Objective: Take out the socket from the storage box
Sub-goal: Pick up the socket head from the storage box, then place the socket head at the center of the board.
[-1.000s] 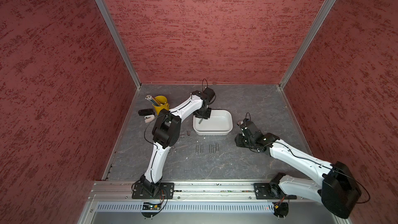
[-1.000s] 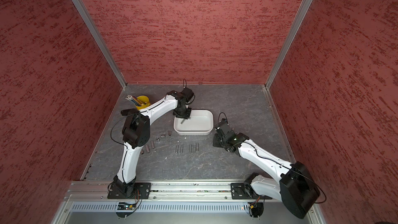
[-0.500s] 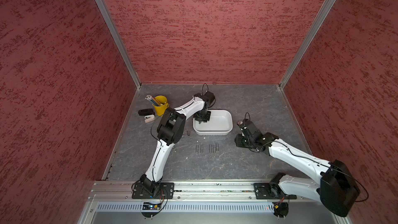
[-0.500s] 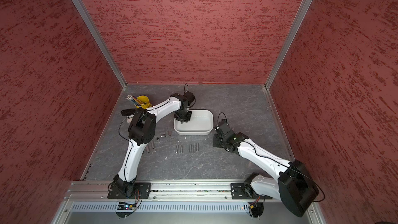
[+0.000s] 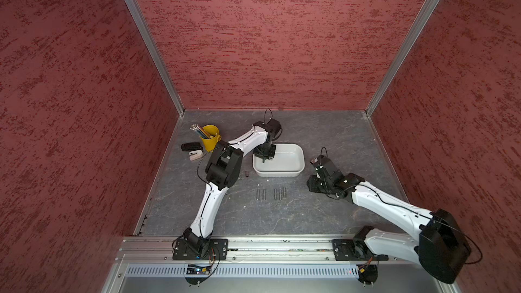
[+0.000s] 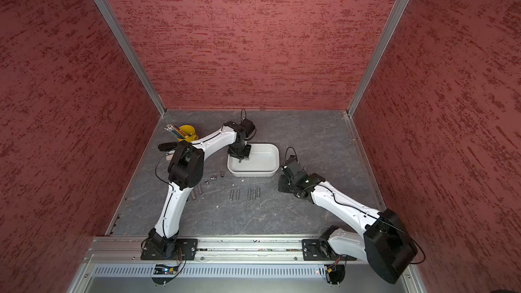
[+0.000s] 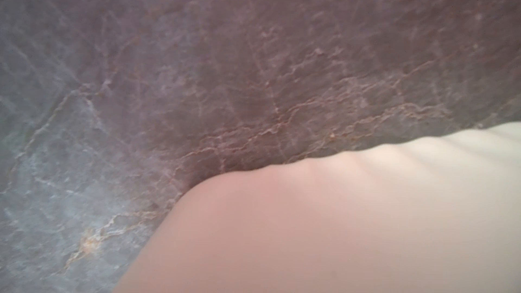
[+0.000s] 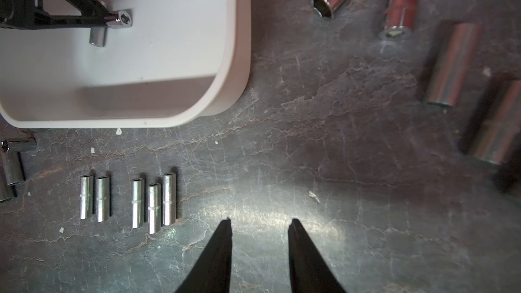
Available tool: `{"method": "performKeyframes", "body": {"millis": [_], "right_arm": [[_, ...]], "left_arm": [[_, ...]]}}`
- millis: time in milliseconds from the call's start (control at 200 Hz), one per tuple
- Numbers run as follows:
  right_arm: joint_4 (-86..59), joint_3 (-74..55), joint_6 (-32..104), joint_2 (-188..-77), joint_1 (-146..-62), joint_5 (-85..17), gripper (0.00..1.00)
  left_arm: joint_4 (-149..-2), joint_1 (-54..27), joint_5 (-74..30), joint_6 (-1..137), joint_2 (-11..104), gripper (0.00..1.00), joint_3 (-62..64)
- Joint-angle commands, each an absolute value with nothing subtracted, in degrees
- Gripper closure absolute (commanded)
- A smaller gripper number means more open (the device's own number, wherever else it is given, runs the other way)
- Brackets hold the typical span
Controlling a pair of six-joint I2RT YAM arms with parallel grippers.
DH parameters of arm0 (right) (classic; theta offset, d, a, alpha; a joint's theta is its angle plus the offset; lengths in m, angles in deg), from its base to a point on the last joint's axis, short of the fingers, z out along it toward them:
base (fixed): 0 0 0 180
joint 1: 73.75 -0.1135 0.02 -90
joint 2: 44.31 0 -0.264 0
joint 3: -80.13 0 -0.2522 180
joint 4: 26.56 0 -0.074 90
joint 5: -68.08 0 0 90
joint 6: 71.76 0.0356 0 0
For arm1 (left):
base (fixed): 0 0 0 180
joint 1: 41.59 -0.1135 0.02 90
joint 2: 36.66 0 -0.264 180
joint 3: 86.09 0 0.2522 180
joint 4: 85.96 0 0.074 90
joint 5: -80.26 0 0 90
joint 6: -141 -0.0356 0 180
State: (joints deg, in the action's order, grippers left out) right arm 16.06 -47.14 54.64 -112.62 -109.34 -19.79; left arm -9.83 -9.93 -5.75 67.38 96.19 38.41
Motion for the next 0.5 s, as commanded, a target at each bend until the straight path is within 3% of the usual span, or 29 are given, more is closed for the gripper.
{"method": "performKeyframes", "body": {"millis": [0,496], "right_arm": [[14.7,-47.0,54.5,-111.7,-108.9,-20.4,0.63],[14.1,-47.1,54.3,-112.6,-108.5,-21.5,0.64]], "left_arm": [[-6.9,-10.6,-6.8,67.6,92.2,0.93,40.3],[-7.9,-6.6,-11.1,80.7,70.8,0.95,26.1]]}}
